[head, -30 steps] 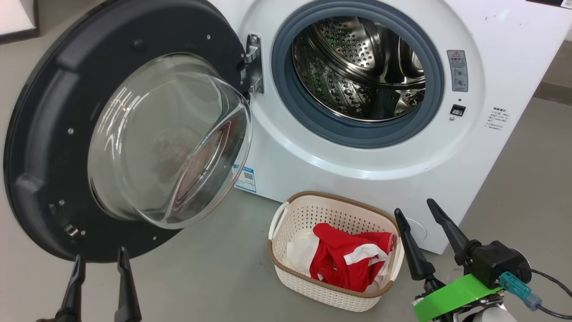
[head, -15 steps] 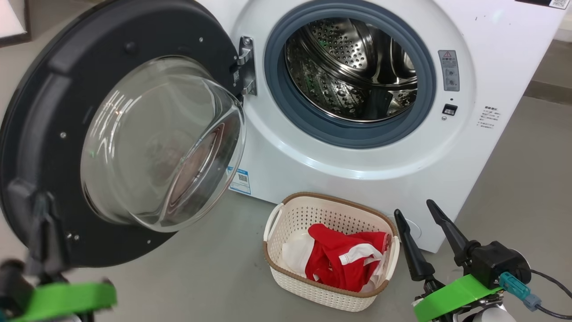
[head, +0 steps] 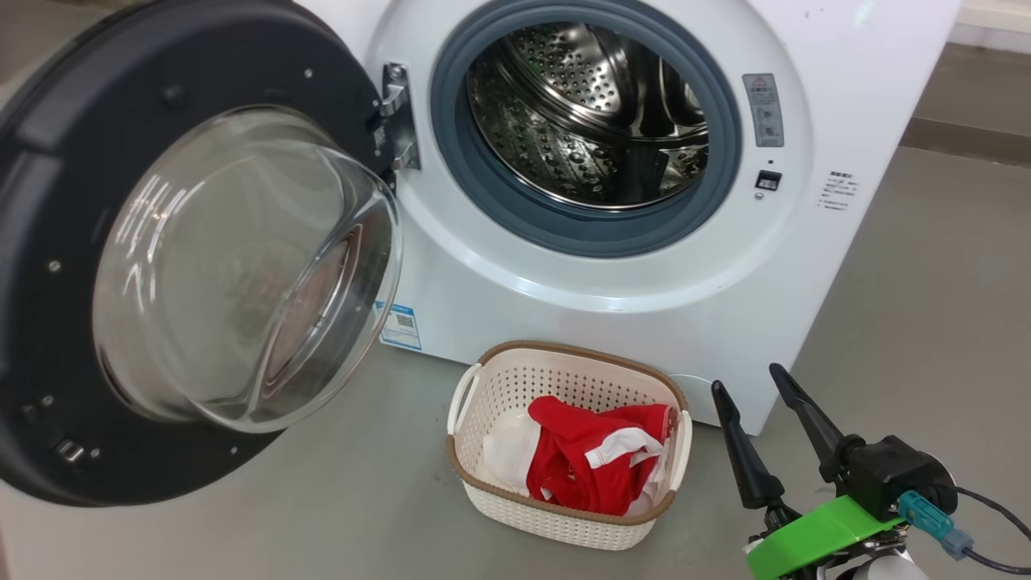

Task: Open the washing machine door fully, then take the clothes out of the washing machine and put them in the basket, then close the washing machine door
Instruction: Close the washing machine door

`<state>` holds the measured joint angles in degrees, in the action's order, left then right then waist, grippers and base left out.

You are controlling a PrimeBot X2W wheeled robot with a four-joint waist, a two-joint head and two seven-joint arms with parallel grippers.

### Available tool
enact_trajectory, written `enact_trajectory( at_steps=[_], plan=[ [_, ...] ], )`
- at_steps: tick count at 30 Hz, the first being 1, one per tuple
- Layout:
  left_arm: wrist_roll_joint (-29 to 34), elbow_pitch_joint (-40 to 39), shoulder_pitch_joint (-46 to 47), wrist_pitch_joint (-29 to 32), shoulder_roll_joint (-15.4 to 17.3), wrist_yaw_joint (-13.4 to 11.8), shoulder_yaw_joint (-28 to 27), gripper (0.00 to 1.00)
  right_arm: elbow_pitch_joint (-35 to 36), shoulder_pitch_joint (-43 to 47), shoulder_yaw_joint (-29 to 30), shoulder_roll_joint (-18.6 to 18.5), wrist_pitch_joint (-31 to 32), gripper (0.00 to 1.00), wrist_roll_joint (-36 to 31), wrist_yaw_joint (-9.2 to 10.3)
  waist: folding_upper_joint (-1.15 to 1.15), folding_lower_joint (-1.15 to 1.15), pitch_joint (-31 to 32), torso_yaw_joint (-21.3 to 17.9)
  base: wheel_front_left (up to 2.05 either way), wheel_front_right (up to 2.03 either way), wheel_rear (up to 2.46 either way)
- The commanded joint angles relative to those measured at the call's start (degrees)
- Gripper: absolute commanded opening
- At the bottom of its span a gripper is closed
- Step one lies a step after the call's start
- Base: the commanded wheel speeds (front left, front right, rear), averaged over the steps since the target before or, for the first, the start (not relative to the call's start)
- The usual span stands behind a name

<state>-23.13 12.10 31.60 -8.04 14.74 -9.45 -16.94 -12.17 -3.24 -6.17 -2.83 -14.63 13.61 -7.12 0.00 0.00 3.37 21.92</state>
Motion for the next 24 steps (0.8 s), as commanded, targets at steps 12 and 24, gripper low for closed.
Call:
enact_trajectory(
  at_steps=[12, 24],
  plan=[
    [-14.81, 27.22, 15.61, 13.69, 7.18, -0.05, -11.78, 0.00, 0.84, -2.65, -0.32, -0.05, -0.37, 1.00, 0.15, -0.36, 0.00, 0.00, -0.84, -3.11, 0.00, 0.00, 0.00],
    [-21.98, 41.82, 20.64, 29.22, 12.23, 2.44, -14.40, 0.00, 0.71, -3.27, -1.28, -0.75, -0.37, 1.00, 0.15, -0.36, 0.00, 0.00, -1.79, -4.76, 0.00, 0.00, 0.00]
  ],
)
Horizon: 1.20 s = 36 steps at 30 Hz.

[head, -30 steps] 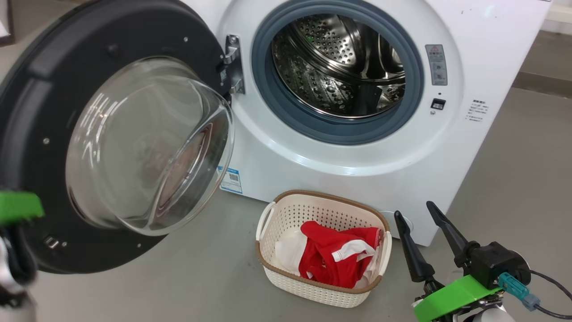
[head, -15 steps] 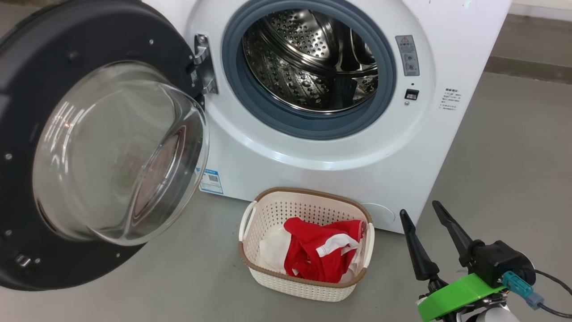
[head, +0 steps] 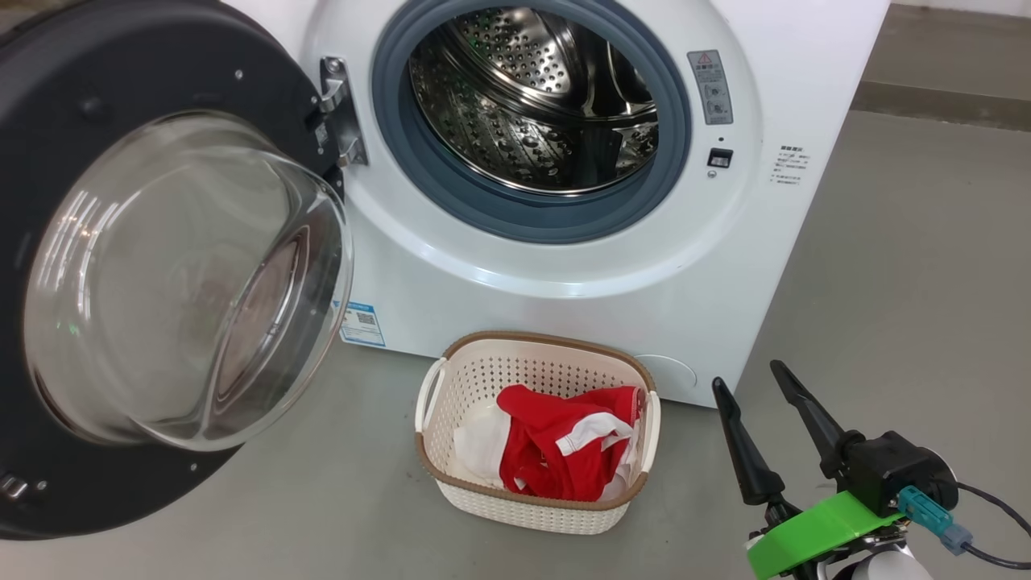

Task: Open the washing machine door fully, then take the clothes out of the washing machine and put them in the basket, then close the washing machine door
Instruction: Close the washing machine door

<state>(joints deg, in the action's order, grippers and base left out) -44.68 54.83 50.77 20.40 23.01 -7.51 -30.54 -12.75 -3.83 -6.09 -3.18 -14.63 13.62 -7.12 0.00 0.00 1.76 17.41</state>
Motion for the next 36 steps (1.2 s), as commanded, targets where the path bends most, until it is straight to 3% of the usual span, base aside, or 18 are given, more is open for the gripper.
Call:
enact_trajectory(
  at_steps=[1, 6, 12, 23, 30, 36],
  plan=[
    [-0.44, -0.91, 1.47, 0.79, 3.96, 0.50, -0.80, 0.00, 1.30, -2.69, -1.36, -0.40, -0.37, 1.00, 0.14, -0.36, 0.00, 0.00, -0.19, -0.26, 0.00, 0.00, 0.00],
    [-2.12, 1.80, 1.84, 4.08, 4.71, 1.91, -1.30, 0.00, 1.07, -3.25, -2.47, -0.29, -0.37, 1.00, 0.40, -0.36, 0.00, 0.00, -0.50, -0.94, 0.00, 0.00, 0.00],
    [-2.93, 2.91, 0.51, 8.64, 4.31, 5.74, -0.01, 0.00, 1.17, -3.12, -2.07, -0.41, -0.37, 1.00, 0.70, -0.36, 0.00, 0.00, -0.26, -1.01, 0.00, 0.00, 0.00],
    [-9.03, -0.74, -4.49, 10.46, -0.63, 10.33, -3.81, 0.00, 1.54, -1.90, -0.94, -0.09, -0.37, 1.00, 0.53, -0.36, 0.00, 0.00, 1.10, 0.12, 0.00, 0.00, 0.00],
    [-12.30, -8.78, -8.56, 13.95, -5.70, 10.57, -5.02, 0.00, 1.69, -0.79, -0.48, 0.12, -0.37, 1.00, 0.56, -0.36, 0.00, 0.00, 1.65, 0.73, 0.00, 0.00, 0.00],
    [-14.02, -19.82, -13.09, 16.45, -10.93, 8.58, -5.30, 0.00, 1.56, -0.57, -0.36, 0.22, -0.37, 1.00, 0.63, -0.36, 0.00, 0.00, 1.83, 0.51, 0.00, 0.00, 0.00]
  ],
)
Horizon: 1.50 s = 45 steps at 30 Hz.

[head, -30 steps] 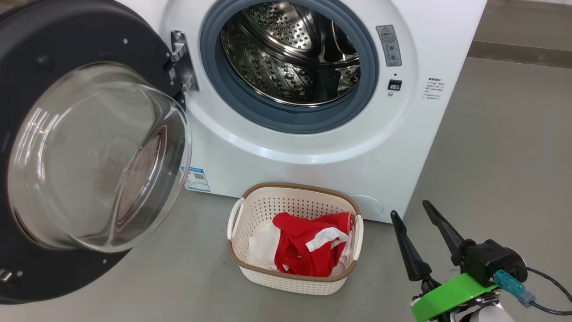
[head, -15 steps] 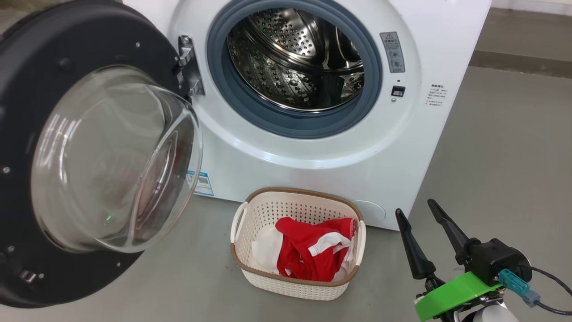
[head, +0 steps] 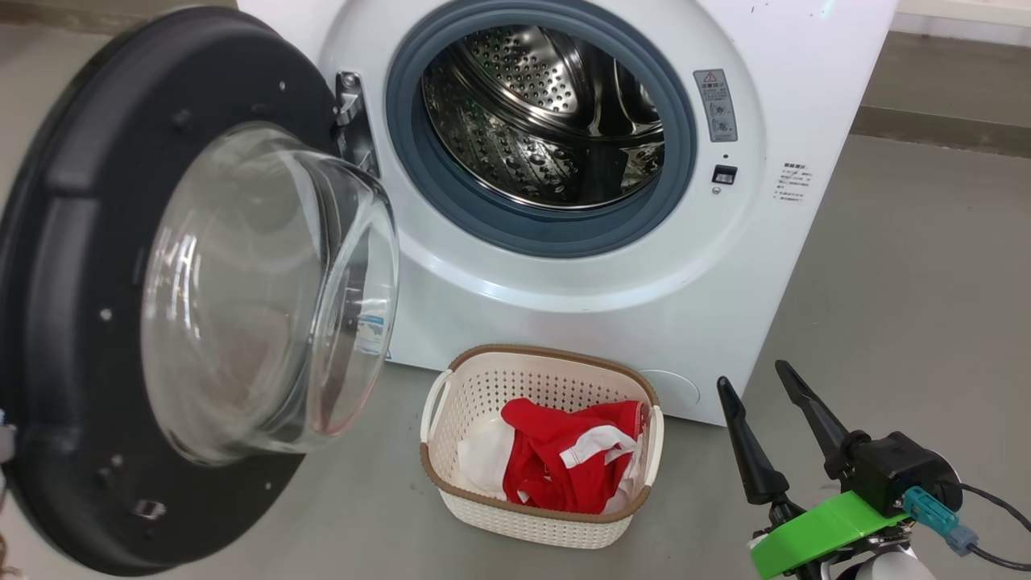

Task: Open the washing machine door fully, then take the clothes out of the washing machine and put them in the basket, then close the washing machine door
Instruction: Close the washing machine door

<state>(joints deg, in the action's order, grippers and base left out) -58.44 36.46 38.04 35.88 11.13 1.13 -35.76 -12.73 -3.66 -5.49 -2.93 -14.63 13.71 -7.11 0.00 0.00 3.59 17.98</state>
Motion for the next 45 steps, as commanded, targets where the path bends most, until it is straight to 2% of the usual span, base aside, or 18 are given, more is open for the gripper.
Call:
enact_trajectory(
  at_steps=[1, 8, 14, 20, 29, 37, 45],
  plan=[
    [-0.59, -3.62, -1.19, 1.46, -0.02, -0.56, -0.14, 0.00, 1.55, -0.71, -0.96, -0.02, -0.37, 1.00, 0.59, -0.37, 0.00, 0.00, 0.01, -0.13, 0.00, 0.00, 0.00],
    [-1.54, -19.02, -7.49, 5.04, -6.02, -4.30, 1.68, 0.00, 1.53, -0.50, -0.86, 0.03, -0.37, 1.00, 0.80, -0.37, 0.00, 0.00, -0.11, -0.53, 0.00, 0.00, 0.00],
    [-2.45, -27.25, -11.93, 5.70, -7.85, -6.84, 4.65, 0.00, 1.57, -0.92, -0.98, 0.04, -0.37, 1.00, 1.08, -0.37, 0.00, 0.00, -0.44, -1.14, 0.00, 0.00, 0.00],
    [-7.16, -34.09, -17.10, 3.25, -8.22, -9.42, 9.08, 0.00, 1.71, -1.23, -1.20, 0.04, -0.37, 1.00, 1.48, -0.37, 0.00, 0.00, -0.96, -2.68, 0.00, 0.00, 0.00],
    [-14.78, -41.00, -23.68, -5.25, -8.25, -12.84, 16.78, 0.00, 1.60, -1.50, -0.91, 0.05, -0.37, 1.00, 1.39, -0.37, 0.00, 0.00, -1.57, -4.88, 0.00, 0.00, 0.00],
    [-19.59, -44.68, -27.69, -10.84, -8.25, -14.28, 23.88, 0.00, 1.67, -1.87, -0.95, 0.05, -0.37, 1.00, 1.44, -0.37, 0.00, 0.00, -1.89, -6.67, 0.00, 0.00, 0.00],
    [-22.70, -46.86, -29.41, -14.96, -8.25, -14.68, 27.78, 0.00, 1.49, -2.08, -0.88, 0.05, -0.37, 1.00, 1.47, -0.37, 0.00, 0.00, -2.05, -8.27, 0.00, 0.00, 0.00]
  ],
)
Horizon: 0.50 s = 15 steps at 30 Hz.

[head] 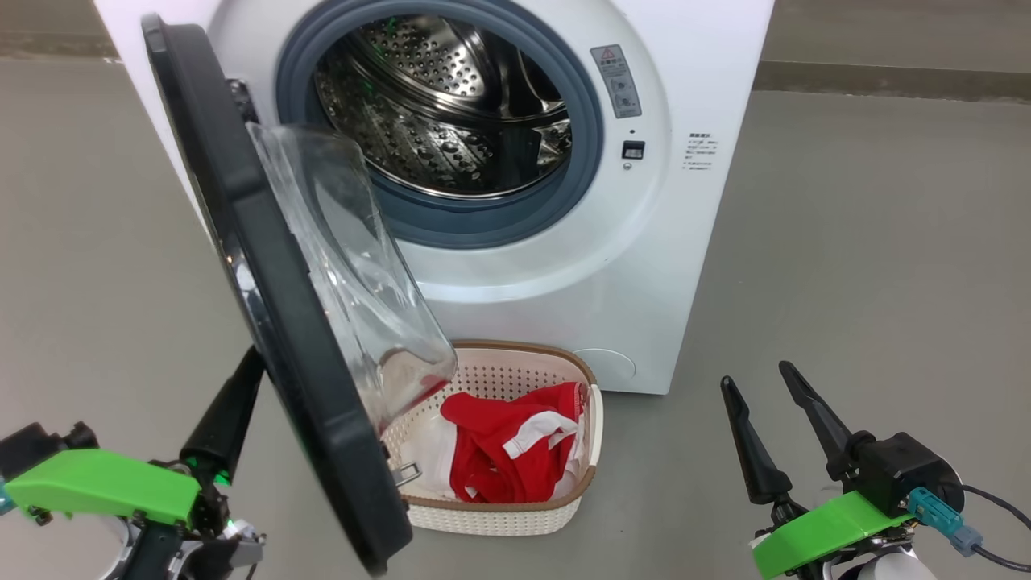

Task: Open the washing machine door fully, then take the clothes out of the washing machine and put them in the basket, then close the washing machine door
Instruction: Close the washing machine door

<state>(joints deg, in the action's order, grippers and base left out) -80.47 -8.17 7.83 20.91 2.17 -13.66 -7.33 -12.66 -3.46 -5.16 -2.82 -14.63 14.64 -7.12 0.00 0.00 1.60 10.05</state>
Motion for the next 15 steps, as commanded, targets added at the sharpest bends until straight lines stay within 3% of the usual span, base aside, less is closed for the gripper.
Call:
enact_trajectory(
  at_steps=[1, 15],
  plan=[
    [-1.06, -2.38, 0.62, -0.44, 0.71, 0.12, -0.15, 0.00, 1.42, -2.30, -1.22, -0.06, -0.37, 1.00, 0.54, -0.36, 0.00, 0.00, -0.07, -0.56, 0.00, 0.00, 0.00],
    [-4.32, -2.46, -1.01, -4.35, 0.71, 1.26, 3.89, 0.00, 1.38, -2.50, -1.13, -0.06, -0.37, 1.00, 0.43, -0.36, 0.00, 0.00, -0.14, -3.27, 0.00, 0.00, 0.00]
  ],
)
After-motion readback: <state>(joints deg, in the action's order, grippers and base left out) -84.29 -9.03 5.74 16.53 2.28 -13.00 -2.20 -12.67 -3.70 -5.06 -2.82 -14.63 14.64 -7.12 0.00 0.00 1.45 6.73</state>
